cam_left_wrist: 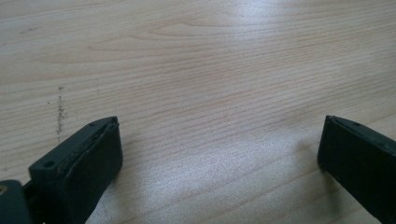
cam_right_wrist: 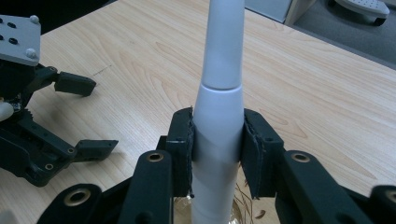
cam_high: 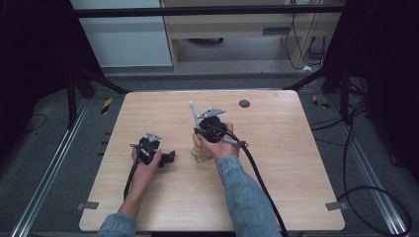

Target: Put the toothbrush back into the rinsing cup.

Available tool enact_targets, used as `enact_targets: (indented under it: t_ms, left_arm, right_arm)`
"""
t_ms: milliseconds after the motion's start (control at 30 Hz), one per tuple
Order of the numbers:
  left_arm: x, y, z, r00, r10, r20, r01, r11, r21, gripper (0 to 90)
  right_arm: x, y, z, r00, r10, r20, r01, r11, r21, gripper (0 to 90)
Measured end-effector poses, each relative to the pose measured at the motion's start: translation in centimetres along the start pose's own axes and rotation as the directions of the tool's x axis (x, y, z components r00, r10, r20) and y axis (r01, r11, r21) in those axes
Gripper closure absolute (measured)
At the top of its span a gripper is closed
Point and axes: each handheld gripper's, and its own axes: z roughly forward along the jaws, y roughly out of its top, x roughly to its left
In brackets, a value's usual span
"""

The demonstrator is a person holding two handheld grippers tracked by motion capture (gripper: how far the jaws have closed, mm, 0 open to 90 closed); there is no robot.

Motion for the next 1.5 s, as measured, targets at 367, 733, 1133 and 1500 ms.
enact_targets:
  t_ms: [367,733,1133,1500]
  left_arm:
    - [-0.02,0.00,0.01,1.0000,0.000,0.002,0.000,1.0000,-0.001,0.0]
    - [-0.03,0.01,0.02,1.0000,0.001,0.004,-0.001,1.0000,-0.001,0.0]
    - [-0.04,0.01,0.02,1.0000,0.002,0.005,-0.002,1.0000,-0.001,0.0]
    - [-0.04,0.01,0.02,1.0000,0.004,0.006,-0.004,1.0000,0.000,0.0]
  right_arm:
    - [0.32,0.24,0.36,0.9998,-0.018,-0.002,0.018,1.000,0.009,66.5]
    - [0.45,0.31,0.49,0.9997,-0.023,-0.009,0.023,1.000,0.013,66.2]
    - [0.46,0.32,0.39,0.9996,-0.024,-0.018,0.024,1.000,0.012,65.4]
    - [0.42,0.45,-0.03,0.9995,-0.025,-0.019,0.025,1.000,0.006,65.2]
